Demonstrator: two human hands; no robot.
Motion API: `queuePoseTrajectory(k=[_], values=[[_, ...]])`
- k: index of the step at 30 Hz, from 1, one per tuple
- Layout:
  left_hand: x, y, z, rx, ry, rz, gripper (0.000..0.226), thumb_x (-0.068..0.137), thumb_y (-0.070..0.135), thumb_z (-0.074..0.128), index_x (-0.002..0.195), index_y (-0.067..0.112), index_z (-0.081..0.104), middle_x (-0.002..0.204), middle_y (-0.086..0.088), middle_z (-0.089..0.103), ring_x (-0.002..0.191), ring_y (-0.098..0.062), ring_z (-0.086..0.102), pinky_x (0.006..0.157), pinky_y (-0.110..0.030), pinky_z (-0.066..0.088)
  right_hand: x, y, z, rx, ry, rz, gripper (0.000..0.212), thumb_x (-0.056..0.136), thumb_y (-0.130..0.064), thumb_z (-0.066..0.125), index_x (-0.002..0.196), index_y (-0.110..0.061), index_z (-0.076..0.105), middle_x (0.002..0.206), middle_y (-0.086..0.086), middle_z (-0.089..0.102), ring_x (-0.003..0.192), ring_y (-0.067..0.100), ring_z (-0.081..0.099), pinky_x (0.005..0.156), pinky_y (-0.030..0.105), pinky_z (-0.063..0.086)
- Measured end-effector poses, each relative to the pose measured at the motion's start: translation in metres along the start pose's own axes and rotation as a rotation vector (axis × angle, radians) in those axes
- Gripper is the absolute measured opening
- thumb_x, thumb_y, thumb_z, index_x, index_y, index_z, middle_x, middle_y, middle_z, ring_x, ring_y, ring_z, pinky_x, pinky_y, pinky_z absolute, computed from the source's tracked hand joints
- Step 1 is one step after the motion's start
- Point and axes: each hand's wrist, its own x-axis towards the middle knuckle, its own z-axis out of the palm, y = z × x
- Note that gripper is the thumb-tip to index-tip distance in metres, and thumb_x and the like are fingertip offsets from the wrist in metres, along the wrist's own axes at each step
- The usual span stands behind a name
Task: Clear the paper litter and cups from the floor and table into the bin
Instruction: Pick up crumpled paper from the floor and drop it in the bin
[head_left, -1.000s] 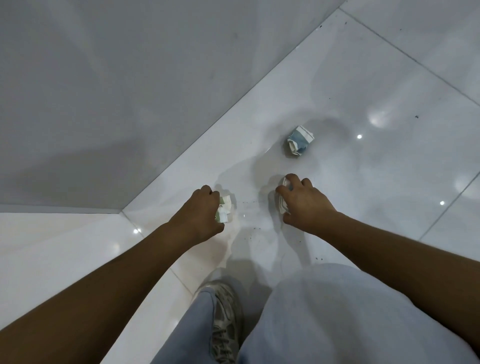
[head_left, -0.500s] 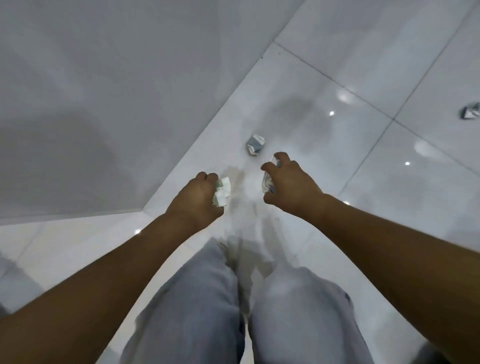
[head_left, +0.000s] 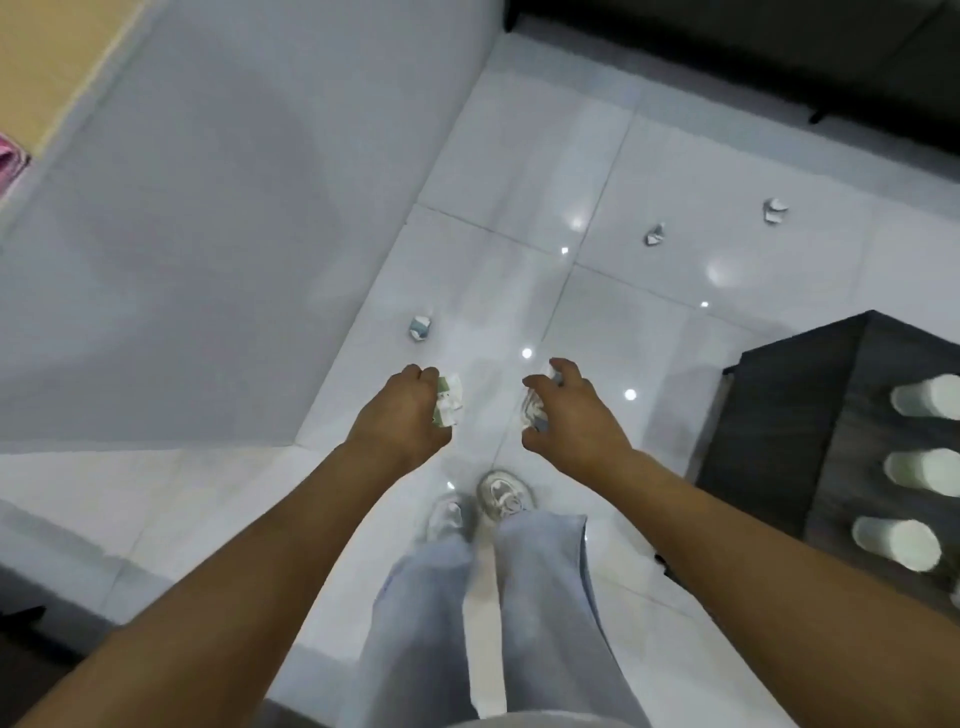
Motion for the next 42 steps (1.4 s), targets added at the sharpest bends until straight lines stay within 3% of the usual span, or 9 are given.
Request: queuePoseTrajectory(k=[4,8,11,19,26,33,42], values=[[-0.046,0.048,0.002,0.029,0.015,0.114,0.033,0.08,0.02,0.063,0.107,0.007,0.051,0.106,-0.009,0.051,0.097,-0.027,0.053,0.072,-0.03,0.04,-0.079,0.016,-0.008,0.068,0.117,0.091,0.063,0.081,-0.02,0.065,0.14,-0.019,0.044,0.152,0.006,0.02,0.127,0.03,0.039,0.098,0.037,0.045],[-0.107,0.097,0.016,0.133,-0.092,0.28,0.035,0.081,0.022,0.064,0.11,0.007,0.051,0.109,-0.009,0.051,0.101,-0.026,0.053,0.078,-0.034,0.045,-0.178,0.032,0.001,0.172,0.247,0.244,0.064,0.08,-0.021,0.066,0.14,-0.02,0.044,0.152,0.006,0.021,0.127,0.03,0.04,0.097,0.036,0.043],[-0.151,0.136,0.03,0.212,-0.142,0.392,0.034,0.082,0.023,0.063,0.11,0.008,0.051,0.109,-0.007,0.051,0.099,-0.024,0.053,0.074,-0.031,0.044,-0.25,0.044,0.013,0.226,0.273,0.343,0.065,0.081,-0.023,0.067,0.142,-0.021,0.042,0.153,0.004,0.019,0.13,0.029,0.038,0.1,0.039,0.043],[-0.263,0.288,0.1,0.424,-0.22,0.746,0.037,0.082,0.027,0.065,0.112,0.011,0.05,0.109,-0.005,0.051,0.099,-0.023,0.052,0.075,-0.034,0.047,-0.456,0.131,0.048,0.398,0.443,0.634,0.063,0.08,-0.023,0.07,0.138,-0.017,0.045,0.151,0.007,0.021,0.129,0.031,0.037,0.102,0.04,0.043],[-0.405,0.444,0.254,0.668,-0.3,1.081,0.046,0.083,0.028,0.063,0.122,0.013,0.046,0.122,-0.005,0.047,0.114,-0.025,0.047,0.079,-0.033,0.042,-0.673,0.245,0.118,0.531,0.614,0.897,0.067,0.08,-0.025,0.069,0.141,-0.02,0.043,0.153,0.007,0.02,0.13,0.029,0.038,0.098,0.037,0.046],[-0.588,0.565,0.418,0.866,-0.353,1.476,0.036,0.083,0.02,0.059,0.115,0.01,0.048,0.116,-0.006,0.05,0.109,-0.025,0.049,0.083,-0.032,0.042,-0.89,0.336,0.211,0.68,0.688,1.181,0.068,0.08,-0.024,0.068,0.142,-0.02,0.041,0.153,0.007,0.018,0.131,0.03,0.036,0.096,0.035,0.045],[-0.744,0.686,0.566,1.102,-0.456,1.92,0.038,0.083,0.021,0.06,0.119,0.012,0.048,0.116,-0.005,0.052,0.107,-0.021,0.051,0.086,-0.028,0.041,-1.066,0.416,0.296,0.762,0.696,1.502,0.061,0.082,-0.024,0.063,0.139,-0.017,0.041,0.146,0.008,0.024,0.12,0.03,0.04,0.087,0.038,0.051]])
